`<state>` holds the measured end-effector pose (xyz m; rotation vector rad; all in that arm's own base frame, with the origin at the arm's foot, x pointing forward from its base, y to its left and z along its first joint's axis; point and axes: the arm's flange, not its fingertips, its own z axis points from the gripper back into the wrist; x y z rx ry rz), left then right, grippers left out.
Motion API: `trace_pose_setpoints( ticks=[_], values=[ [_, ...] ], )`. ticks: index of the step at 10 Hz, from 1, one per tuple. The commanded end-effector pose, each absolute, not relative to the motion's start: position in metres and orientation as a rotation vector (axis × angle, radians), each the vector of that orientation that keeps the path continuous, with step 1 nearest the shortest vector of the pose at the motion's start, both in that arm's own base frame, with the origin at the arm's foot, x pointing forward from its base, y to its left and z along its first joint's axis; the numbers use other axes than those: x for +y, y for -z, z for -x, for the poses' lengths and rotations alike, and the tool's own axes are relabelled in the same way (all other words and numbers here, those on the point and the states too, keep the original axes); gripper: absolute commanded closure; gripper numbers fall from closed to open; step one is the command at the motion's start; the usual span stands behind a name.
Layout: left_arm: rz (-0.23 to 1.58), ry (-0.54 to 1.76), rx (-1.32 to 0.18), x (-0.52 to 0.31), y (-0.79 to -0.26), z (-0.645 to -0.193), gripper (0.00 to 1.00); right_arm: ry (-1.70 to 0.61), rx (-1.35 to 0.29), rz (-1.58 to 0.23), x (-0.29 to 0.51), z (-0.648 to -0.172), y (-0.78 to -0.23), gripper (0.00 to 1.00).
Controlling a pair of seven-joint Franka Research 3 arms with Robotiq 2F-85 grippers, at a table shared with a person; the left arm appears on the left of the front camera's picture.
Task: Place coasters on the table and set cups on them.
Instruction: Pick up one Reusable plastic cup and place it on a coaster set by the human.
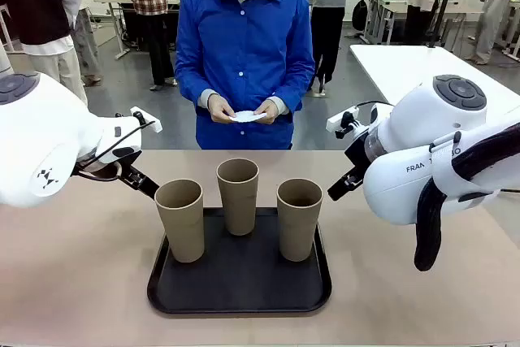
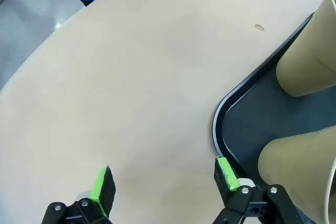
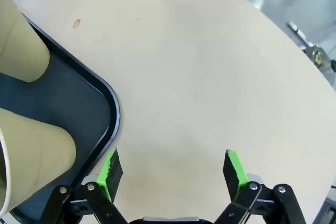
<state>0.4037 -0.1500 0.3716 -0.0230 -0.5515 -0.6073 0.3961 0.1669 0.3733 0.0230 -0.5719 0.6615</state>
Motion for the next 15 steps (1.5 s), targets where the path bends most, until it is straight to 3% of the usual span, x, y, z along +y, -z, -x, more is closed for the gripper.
trace_pose_setpoints(
  ticks=[1,13,15],
  values=[
    [0.023,0.608,-0.551,-0.15,-0.372,-0.404,0.0,-0.662,-0.572,-0.023,0.167,-0.396,-0.373,0.0],
    [0.023,0.607,-0.551,-0.15,-0.372,-0.404,0.0,-0.661,-0.572,-0.023,0.167,-0.396,-0.373,0.0],
    [0.008,0.649,-0.534,-0.125,-0.402,-0.392,0.0,-0.684,-0.536,0.007,0.152,-0.374,-0.402,0.0]
  ],
)
